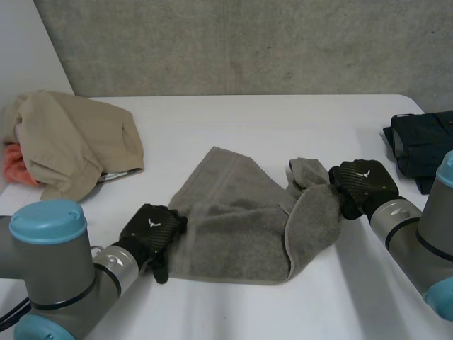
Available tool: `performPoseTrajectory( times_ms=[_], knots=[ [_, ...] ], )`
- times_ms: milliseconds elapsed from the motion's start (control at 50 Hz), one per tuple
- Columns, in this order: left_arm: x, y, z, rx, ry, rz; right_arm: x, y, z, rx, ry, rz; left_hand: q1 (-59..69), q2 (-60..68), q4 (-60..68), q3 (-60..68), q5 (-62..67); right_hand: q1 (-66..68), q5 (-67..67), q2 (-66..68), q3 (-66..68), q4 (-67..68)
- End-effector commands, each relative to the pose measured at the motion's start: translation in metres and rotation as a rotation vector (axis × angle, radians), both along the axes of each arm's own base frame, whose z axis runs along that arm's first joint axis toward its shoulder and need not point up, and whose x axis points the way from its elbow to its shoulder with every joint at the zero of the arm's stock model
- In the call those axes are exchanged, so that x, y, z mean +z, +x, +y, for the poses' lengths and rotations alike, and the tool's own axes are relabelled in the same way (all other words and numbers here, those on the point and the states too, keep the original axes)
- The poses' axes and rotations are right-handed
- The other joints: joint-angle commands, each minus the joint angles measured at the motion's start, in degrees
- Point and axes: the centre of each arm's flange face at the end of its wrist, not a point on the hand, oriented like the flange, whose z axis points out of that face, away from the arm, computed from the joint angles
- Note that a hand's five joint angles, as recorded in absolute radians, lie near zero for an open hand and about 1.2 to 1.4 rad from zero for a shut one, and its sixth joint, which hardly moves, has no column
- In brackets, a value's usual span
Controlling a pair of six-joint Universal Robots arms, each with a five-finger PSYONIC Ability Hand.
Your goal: Fold the laundry.
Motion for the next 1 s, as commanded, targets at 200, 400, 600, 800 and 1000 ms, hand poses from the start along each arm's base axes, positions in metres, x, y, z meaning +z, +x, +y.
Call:
performPoseTrajectory(
  times_ms=[200,400,600,800,1000],
  knots=[
    [0.005,-0.013,-0.027,-0.012,-0.105,0.013,-0.002,0.002,0.004,0.011,0.0,0.003,18.4,18.6,18.4,18.5,22.4,18.7,14.9,13.0,12.3,11.5],
    [0.02,-0.017,-0.041,0.008,-0.163,0.041,0.002,0.003,0.003,0.012,-0.014,0.002,50.5,50.7,50.6,50.6,54.5,18.7,14.9,13.0,12.3,11.5],
    [0.133,0.012,-0.037,0.179,-0.345,0.233,0.078,-0.004,0.005,0.04,-0.188,0.122,50.5,50.7,50.6,50.6,54.5,18.7,14.9,13.0,12.3,11.5],
    [0.135,0.028,-0.004,0.16,-0.085,0.164,0.096,-0.017,0.042,0.218,-0.046,0.489,50.5,50.7,50.6,50.6,54.5,18.7,14.9,13.0,12.3,11.5],
    [0.094,0.026,-0.086,0.263,-0.093,0.087,0.068,0.022,-0.008,0.197,-0.144,0.394,50.5,50.7,50.6,50.6,54.5,18.7,14.9,13.0,12.3,11.5]
  ],
)
